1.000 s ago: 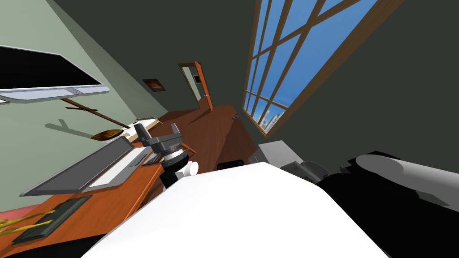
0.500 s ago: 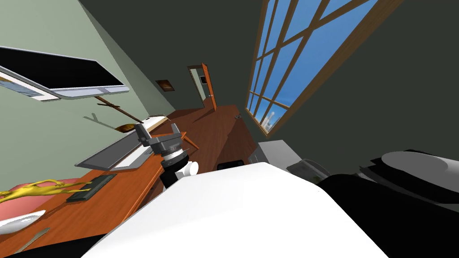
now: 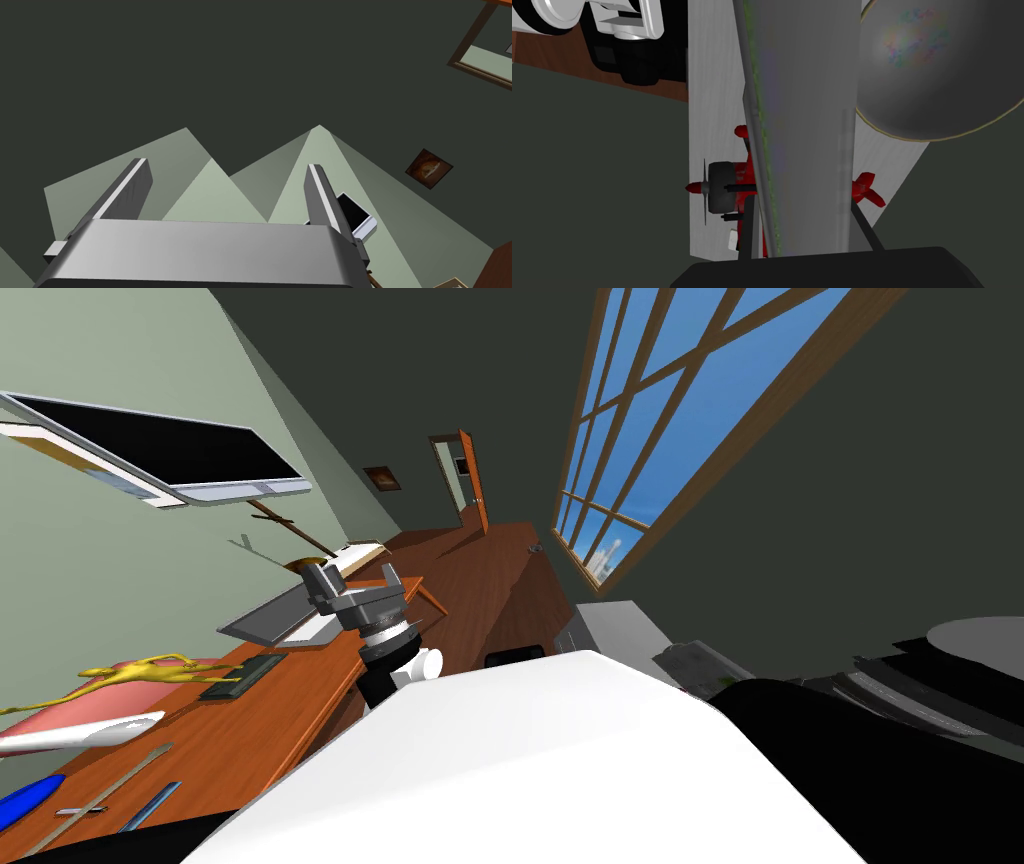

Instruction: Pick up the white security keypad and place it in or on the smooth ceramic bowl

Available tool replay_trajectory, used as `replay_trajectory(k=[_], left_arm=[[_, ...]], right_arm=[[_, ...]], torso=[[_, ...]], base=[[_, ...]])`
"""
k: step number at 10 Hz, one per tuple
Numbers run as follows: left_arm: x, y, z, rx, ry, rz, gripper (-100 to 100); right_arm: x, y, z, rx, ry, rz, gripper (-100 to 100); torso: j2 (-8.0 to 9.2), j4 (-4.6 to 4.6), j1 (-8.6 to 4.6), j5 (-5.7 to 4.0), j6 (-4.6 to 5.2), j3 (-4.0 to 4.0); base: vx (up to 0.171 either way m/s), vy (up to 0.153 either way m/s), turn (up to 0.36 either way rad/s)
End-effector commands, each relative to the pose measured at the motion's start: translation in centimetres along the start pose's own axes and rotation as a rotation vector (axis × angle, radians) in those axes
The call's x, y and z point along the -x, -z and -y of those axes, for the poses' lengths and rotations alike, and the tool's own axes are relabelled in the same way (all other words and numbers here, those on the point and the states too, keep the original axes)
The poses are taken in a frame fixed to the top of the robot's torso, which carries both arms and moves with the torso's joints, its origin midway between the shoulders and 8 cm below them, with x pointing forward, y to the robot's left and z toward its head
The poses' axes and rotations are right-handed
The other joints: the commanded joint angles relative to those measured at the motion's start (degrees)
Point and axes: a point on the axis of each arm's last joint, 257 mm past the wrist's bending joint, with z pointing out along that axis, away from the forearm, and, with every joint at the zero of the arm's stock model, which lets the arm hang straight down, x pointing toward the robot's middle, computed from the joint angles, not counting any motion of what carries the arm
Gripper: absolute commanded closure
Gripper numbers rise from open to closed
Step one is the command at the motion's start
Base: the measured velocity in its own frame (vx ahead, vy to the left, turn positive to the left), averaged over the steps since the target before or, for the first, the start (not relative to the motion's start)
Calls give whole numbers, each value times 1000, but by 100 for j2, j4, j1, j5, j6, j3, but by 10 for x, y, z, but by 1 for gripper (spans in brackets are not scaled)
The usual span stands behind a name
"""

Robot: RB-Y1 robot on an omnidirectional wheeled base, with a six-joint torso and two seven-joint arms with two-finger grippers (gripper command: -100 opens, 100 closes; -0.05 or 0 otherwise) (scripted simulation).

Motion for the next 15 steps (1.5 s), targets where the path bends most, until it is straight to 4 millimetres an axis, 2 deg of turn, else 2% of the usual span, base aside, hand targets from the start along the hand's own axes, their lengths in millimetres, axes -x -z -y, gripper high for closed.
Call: replay_trajectory(k=[1,8,10,11,12,15], left_arm=[[0,0,0,0,0,0,0],[0,0,0,0,0,0,0],[0,0,0,0,0,0,0],[0,0,0,0,0,0,0],[0,0,0,0,0,0,0],[0,0,0,0,0,0,0]], right_arm=[[-1,12,-7,6,-35,-22,100],[-6,51,-36,42,-178,-109,100],[-7,58,-44,55,-220,-131,100],[-7,56,-40,48,-201,-120,100],[-7,56,-41,50,-206,-123,-100],[-7,56,-41,50,-205,-123,-100]], torso=[[0,0,0,0,0,0],[-30,-4,14,16,7,-16],[-38,-4,20,23,10,-20],[-43,-5,19,25,13,-22],[-38,-5,35,26,9,-20],[-27,-2,58,34,10,-13]], base=[[-79,-43,54],[-8,-58,3],[47,-71,-61],[28,-40,-13],[4,-8,5],[0,0,0]])
